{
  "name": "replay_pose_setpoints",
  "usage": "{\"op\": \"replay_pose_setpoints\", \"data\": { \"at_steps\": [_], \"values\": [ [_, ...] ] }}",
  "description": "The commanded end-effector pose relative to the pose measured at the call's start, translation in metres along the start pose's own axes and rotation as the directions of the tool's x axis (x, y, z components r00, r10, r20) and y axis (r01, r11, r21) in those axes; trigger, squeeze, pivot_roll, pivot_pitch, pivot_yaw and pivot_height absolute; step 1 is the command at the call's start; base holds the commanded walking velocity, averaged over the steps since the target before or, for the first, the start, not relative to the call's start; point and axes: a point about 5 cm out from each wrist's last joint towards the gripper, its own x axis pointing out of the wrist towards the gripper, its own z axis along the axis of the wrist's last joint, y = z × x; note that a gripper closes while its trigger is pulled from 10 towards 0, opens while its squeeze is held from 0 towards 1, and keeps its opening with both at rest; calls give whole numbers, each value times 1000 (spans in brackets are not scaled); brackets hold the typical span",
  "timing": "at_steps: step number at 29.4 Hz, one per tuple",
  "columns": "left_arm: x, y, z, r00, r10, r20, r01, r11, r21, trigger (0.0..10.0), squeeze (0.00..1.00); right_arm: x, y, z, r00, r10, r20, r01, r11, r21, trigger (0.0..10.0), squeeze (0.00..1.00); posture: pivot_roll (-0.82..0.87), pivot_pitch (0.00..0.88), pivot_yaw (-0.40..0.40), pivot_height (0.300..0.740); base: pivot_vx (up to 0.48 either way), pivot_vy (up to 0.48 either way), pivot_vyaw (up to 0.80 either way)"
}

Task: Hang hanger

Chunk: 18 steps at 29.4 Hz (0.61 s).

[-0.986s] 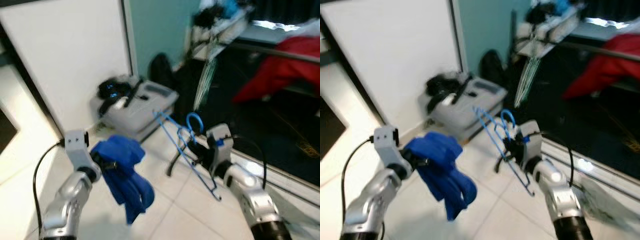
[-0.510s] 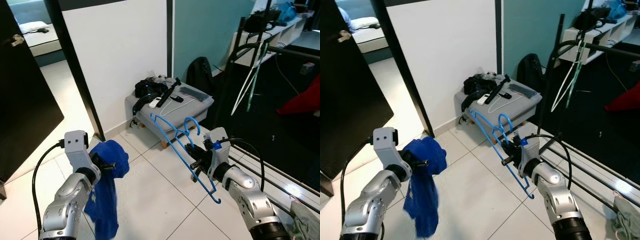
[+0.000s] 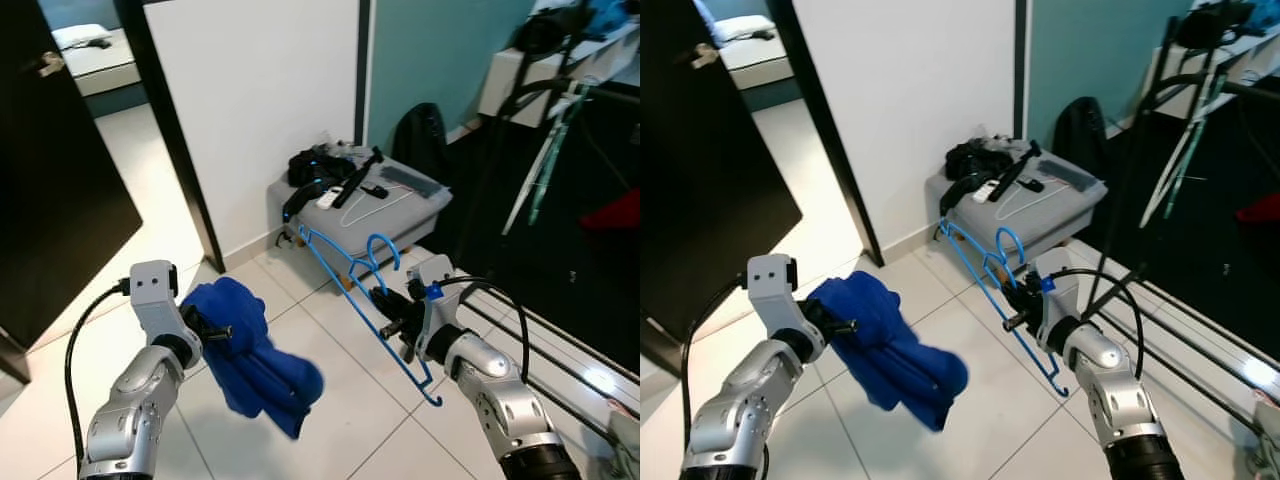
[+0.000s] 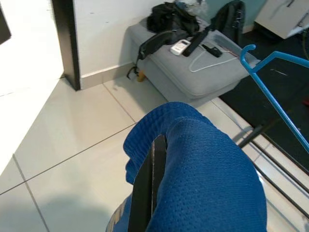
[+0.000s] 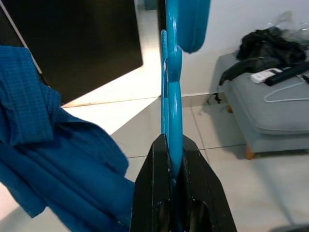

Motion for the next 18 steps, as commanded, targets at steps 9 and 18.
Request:
{"op": "replay_pose_setpoints", "data": {
  "at_steps": [9, 18],
  "values": [
    [0, 3, 0, 1000, 7, -8, -7, 1000, 10, 10000, 0, 0, 3, -2, 1000, 12, 5, -12, 1000, -1, 10000, 0, -46, 0, 39, 731, 0, 0, 692],
    [0, 1, -1, 1000, -7, -10, 7, 999, 41, 10000, 0, -1, 3, -3, 1000, 21, 4, -21, 1000, 3, 10000, 0, -46, 0, 40, 731, 0, 0, 690]
  ]
}}
